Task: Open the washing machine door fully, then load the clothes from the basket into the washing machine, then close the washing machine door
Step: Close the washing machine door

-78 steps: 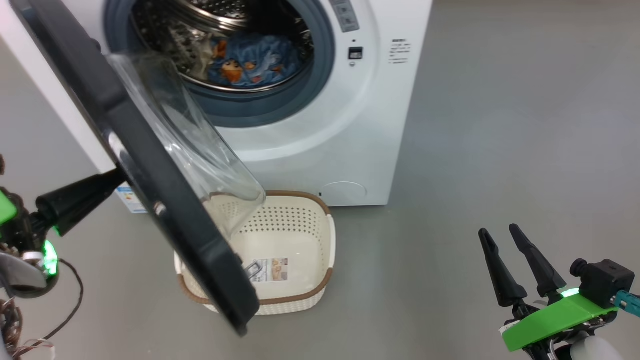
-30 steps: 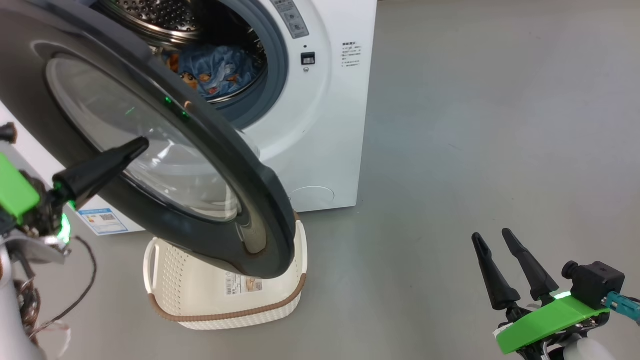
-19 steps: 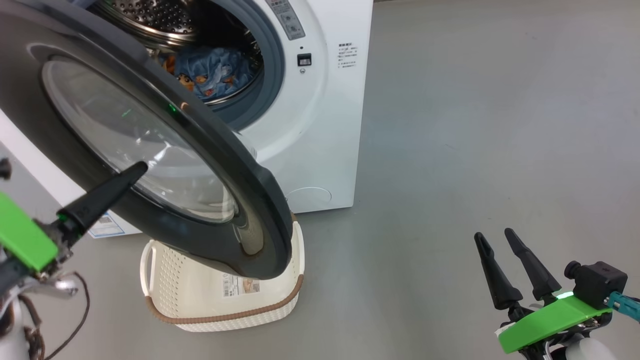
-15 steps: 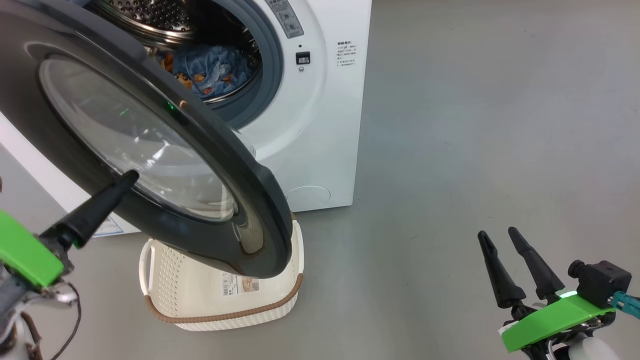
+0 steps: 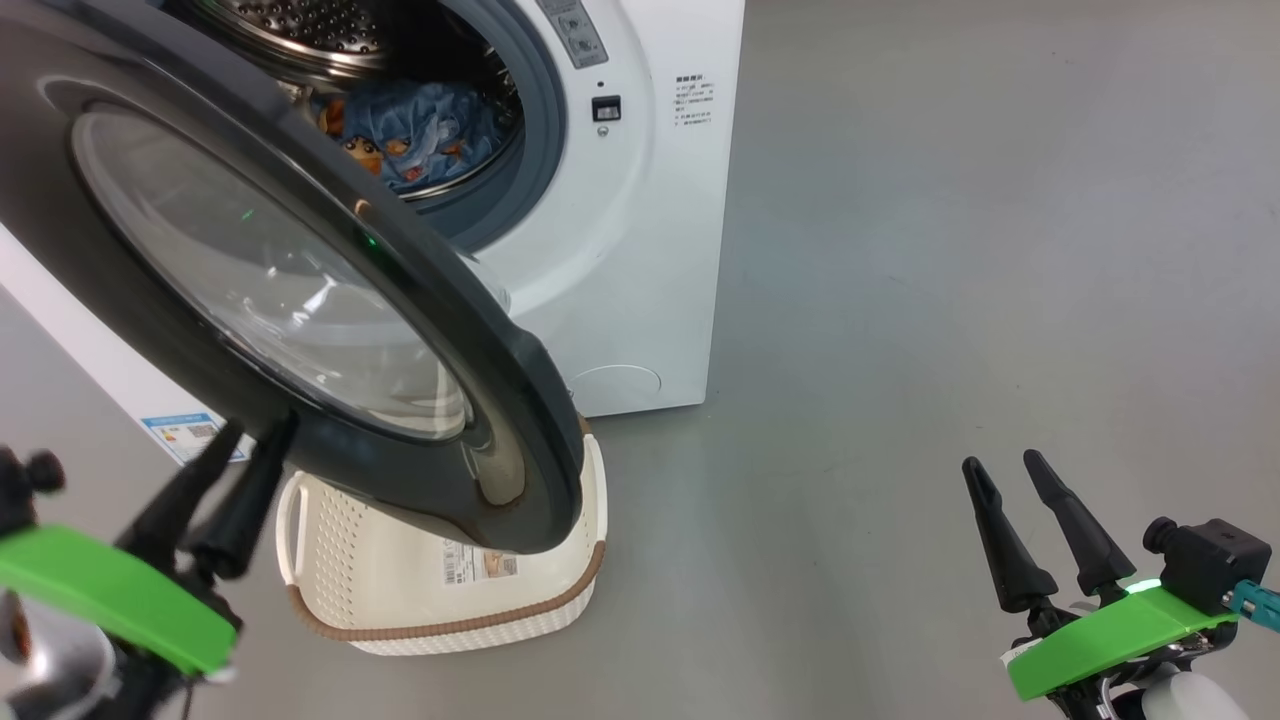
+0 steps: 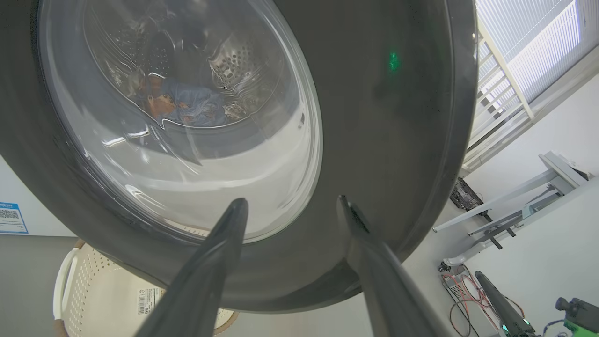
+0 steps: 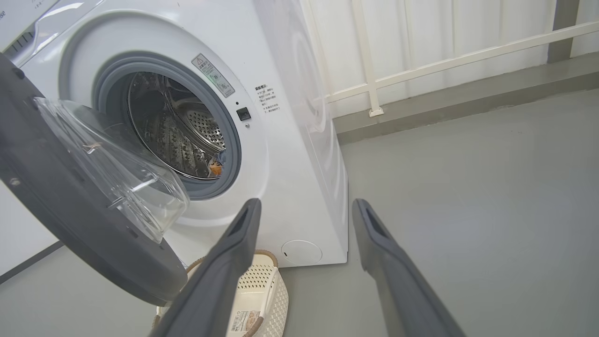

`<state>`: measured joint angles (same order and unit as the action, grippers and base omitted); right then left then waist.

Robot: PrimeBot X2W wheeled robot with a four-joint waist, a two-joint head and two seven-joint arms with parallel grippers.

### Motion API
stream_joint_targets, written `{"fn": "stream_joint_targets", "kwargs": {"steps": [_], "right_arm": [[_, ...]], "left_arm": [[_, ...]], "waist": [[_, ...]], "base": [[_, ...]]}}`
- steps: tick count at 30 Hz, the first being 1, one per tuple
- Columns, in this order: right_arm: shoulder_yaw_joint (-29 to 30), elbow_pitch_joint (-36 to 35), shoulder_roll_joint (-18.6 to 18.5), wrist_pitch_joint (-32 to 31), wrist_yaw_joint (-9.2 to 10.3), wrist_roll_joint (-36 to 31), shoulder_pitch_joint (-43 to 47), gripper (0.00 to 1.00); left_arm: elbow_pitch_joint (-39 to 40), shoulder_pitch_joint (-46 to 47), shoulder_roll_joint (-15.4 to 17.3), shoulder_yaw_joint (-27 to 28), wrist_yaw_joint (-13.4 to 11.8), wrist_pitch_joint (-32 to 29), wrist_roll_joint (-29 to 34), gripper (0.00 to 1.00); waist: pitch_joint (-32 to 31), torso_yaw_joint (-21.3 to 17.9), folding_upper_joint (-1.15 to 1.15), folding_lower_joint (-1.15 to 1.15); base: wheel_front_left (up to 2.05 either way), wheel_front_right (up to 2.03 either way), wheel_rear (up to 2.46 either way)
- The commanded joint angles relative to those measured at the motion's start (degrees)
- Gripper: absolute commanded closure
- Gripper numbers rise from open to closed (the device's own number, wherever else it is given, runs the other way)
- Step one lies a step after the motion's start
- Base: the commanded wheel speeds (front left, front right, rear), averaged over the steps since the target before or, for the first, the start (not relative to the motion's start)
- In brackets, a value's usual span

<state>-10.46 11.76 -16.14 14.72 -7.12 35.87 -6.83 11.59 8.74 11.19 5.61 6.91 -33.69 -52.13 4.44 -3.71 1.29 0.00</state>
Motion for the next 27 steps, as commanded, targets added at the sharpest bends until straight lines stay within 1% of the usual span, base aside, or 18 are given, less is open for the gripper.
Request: {"fn": "stream_joint_targets", "kwargs": {"steps": [1, 6, 10, 12, 17, 19, 22, 27], "right_arm": [[-0.93, -1.51, -0.71, 0.28, -0.36, 0.06, -0.57, 0.0], [-0.72, -1.47, -1.14, 0.28, -0.36, 0.05, -0.76, 0.0], [-0.84, -1.42, -1.35, 0.28, -0.36, 0.05, -1.02, 0.0], [-0.88, -1.4, -1.34, 0.28, -0.36, 0.08, -1.07, 0.0], [-0.98, -1.27, -1.78, 0.28, -0.36, 0.13, -1.07, 0.0], [-0.95, -1.31, -1.98, 0.28, -0.36, 0.16, -1.21, 0.0], [-0.89, -1.43, -2.12, 0.28, -0.36, 0.2, -1.38, 0.0], [-1.08, -1.48, -1.92, 0.28, -0.36, 0.18, -1.61, 0.0]], "left_arm": [[1.98, -0.53, 2.79, 0.28, 0.56, 3.54, 1.41, 0.0], [0.03, -3.4, 4.41, -3.89, 0.57, 17.18, 5.22, 0.0], [-3.78, -4.65, 3.37, -4.84, 0.57, 27.72, 8.72, 0.0], [-5.65, -5.28, 2.1, -5.82, 0.57, 31.99, 9.8, 0.0], [-10.8, -5.88, 1.74, -9.18, 0.58, 39.13, 15.6, 0.0], [-12.79, -5.55, 1.95, -10.22, 0.25, 41.99, 19.05, 0.0], [-15.69, -4.71, -0.13, -10.55, -0.22, 45.53, 20.08, 0.0], [-19.38, -3.69, -1.52, -10.77, -1.43, 47.82, 23.47, 0.0]], "waist": [[0.12, -0.04, 0.0, 0.0], [0.27, 0.21, 0.0, 0.0], [0.15, 0.2, 0.0, 0.0], [0.05, 0.14, 0.0, 0.0], [0.01, 0.16, 0.0, 0.0], [0.1, 0.18, 0.0, 0.0], [0.35, 0.22, 0.0, 0.0], [0.8, -0.05, 0.0, 0.0]], "base": [[0.0, 0.0, 0.0], [0.0, 0.0, 0.0], [0.0, 0.0, 0.0], [0.0, 0.0, 0.0], [0.0, 0.0, 0.0], [0.0, 0.0, 0.0], [0.0, 0.0, 0.0], [0.0, 0.0, 0.0]]}}
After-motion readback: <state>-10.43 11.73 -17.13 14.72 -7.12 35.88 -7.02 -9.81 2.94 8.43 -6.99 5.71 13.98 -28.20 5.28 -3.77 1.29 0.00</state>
